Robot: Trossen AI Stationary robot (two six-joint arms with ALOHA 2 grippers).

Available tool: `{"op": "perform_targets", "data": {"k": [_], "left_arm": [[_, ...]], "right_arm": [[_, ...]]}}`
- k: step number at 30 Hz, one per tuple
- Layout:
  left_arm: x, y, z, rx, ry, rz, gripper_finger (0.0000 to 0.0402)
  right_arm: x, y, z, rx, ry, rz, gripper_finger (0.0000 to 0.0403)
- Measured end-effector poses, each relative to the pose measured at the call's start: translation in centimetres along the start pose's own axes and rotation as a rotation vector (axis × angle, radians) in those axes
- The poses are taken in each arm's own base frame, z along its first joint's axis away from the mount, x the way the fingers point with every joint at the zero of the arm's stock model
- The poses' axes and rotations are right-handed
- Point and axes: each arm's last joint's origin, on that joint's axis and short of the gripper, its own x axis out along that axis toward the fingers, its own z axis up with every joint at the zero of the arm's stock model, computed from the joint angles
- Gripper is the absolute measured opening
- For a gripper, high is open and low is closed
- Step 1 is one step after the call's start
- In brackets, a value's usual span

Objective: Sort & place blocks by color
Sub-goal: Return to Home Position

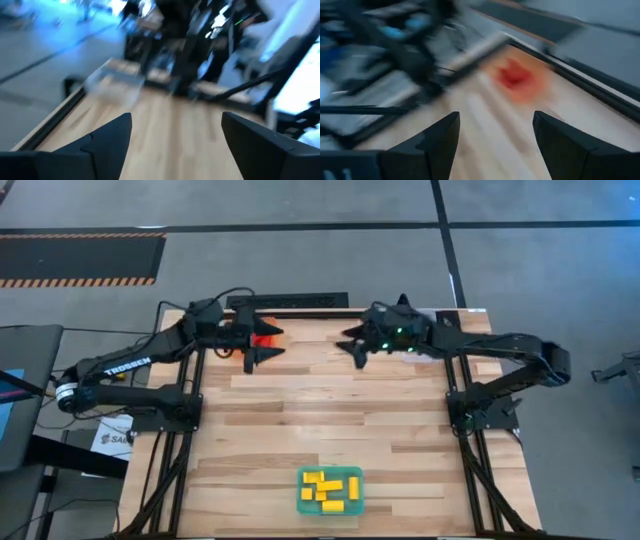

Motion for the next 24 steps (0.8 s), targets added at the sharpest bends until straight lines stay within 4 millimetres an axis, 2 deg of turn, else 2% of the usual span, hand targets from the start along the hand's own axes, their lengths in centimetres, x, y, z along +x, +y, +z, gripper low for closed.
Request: {"op": "perform_targets", "data": {"k": [4,9,12,18,19,22,24], "left_arm": [[0.5,-2.1,0.9,0.033,-0.105,-0.081,0.0287],[0.4,-3.3,0.9,0.065,-0.118,-0.104,0.0263],[-0.5,-3.8,1.3,0.107,-0.148,-0.104,0.0229],[-3.2,-3.9,0.9,0.147,-0.097,-0.037,0.0113],[-3.6,-3.9,0.8,0.149,-0.084,-0.029,0.0091],[-4.6,-4.0,0.4,0.154,-0.054,-0.022,0.0027],[-5.1,-4.1,0.2,0.155,-0.033,-0.026,0.0009]], "right_arm": [[1.8,1.9,-0.5,-0.04,-0.05,0.154,0.0276],[1.8,3.1,-0.4,-0.09,-0.088,0.23,0.0254],[0.8,3.9,-0.1,-0.153,-0.107,0.272,0.0204],[-2.6,4.9,0.7,-0.27,-0.127,0.303,0.0037],[-3.2,4.8,0.6,-0.287,-0.113,0.299,0.0019],[-4.9,5.0,0.6,-0.302,-0.082,0.3,0.0019],[-6.0,5.0,0.4,-0.314,-0.046,0.299,0.0024]]}}
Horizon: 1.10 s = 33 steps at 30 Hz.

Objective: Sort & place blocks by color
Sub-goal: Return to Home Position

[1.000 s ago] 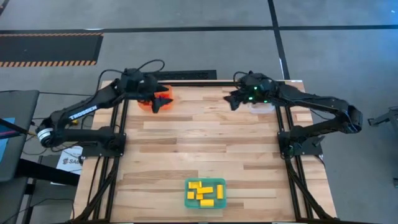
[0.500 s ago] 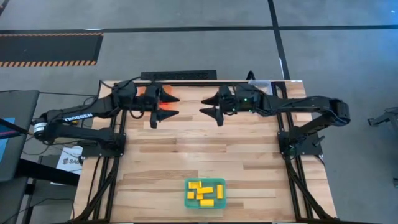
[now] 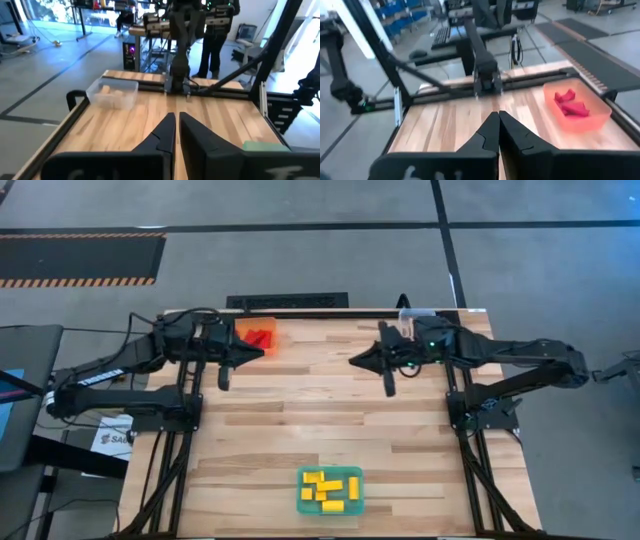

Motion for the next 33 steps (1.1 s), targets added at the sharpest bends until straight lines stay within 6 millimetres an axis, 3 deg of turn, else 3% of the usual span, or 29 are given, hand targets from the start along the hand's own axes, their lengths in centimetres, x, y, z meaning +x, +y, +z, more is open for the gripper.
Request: {"op": "perform_targets", "data": {"k": [4,9,13,22,27,33], "left_arm": [[-0.5,-0.2,-1.3,-0.01,-0.009,-0.004,0.0006],[-1.5,-0.3,-5.1,-0.07,-0.089,0.024,0.0001],[-2.4,-0.4,-7.9,-0.087,-0.147,0.048,0.0],[-3.6,-0.3,-13.4,-0.158,-0.165,0.116,0.0],[-3.5,-0.1,-16.0,-0.206,-0.17,0.172,0.0],[-3.6,0.1,-17.5,-0.24,-0.222,0.215,0.0]], "right_arm": [[-1.2,0.8,-0.4,-0.025,0.06,-0.004,0.0007],[-2.1,1.7,-0.7,-0.044,0.065,-0.009,0.0009],[-2.4,1.7,-4.1,-0.062,0.051,-0.004,0.0004],[-4.4,-0.4,-12.1,0.089,-0.088,-0.032,0.0003],[-5.7,-0.8,-14.7,0.098,-0.121,-0.034,0.0002],[-6.7,-1.1,-17.0,0.091,-0.2,-0.036,0.0002]]}}
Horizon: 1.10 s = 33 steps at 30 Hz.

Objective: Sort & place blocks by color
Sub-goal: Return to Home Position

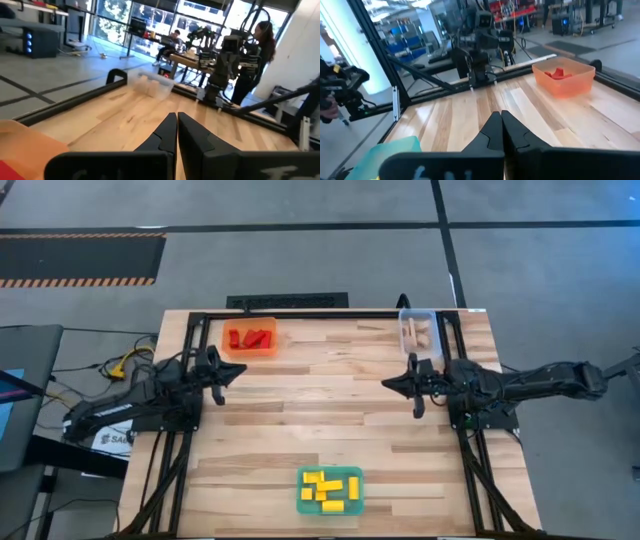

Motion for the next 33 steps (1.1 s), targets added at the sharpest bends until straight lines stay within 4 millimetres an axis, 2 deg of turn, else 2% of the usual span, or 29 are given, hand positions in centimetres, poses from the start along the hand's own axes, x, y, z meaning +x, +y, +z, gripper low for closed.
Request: {"op": "perform_targets", "data": {"k": [6,11,20,25,33], "left_arm": [[0.1,0.4,-0.9,0.005,-0.045,0.017,0.0],[0.1,0.3,-1.1,-0.008,-0.022,-0.006,0.0],[-0.1,0.6,-1.8,-0.036,0.018,0.014,0.0],[-0.1,0.4,-1.9,-0.063,0.041,-0.035,0.0],[0.1,0.8,-2.1,-0.022,-0.027,0.039,0.0]], "right_arm": [[-1.0,-0.7,-2.7,0.004,-0.031,0.008,0.0001],[-2.0,-1.0,-3.6,0.006,-0.059,0.003,0.0001],[-3.9,-1.2,-4.2,0.006,-0.023,-0.043,0.0],[-5.1,-1.3,-4.2,0.007,-0.051,-0.059,0.0],[-5.0,-1.8,-4.3,-0.05,-0.012,-0.101,0.0004]]}}
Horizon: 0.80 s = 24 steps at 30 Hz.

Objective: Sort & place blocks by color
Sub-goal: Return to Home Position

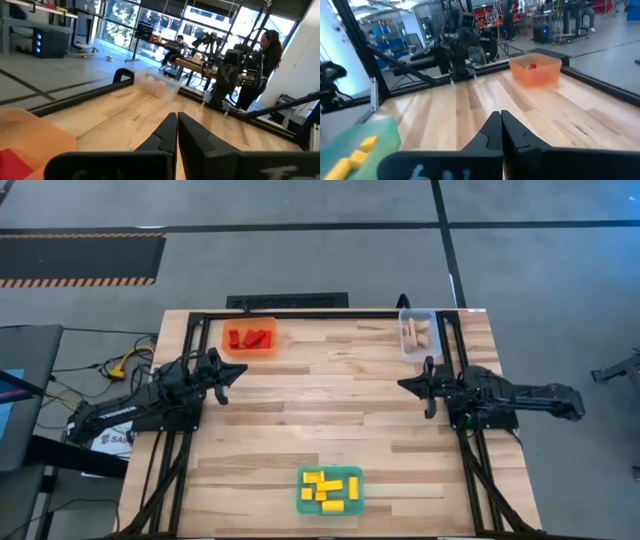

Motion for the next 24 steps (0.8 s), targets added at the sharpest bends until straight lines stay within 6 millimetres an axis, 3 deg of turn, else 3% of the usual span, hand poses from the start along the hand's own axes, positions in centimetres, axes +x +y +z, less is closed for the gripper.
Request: {"op": "perform_targets", "data": {"k": [10,24], "left_arm": [[0.0,0.03,0.0,0.149,-0.002,0.001,0.0],[0.01,0.04,-0.05,0.204,-0.001,0.002,0.0]], "right_arm": [[0.18,-0.24,-0.27,-0.108,0.03,-0.023,0.0044],[0.18,-0.25,-0.32,-0.11,0.031,-0.023,0.0047]]}}
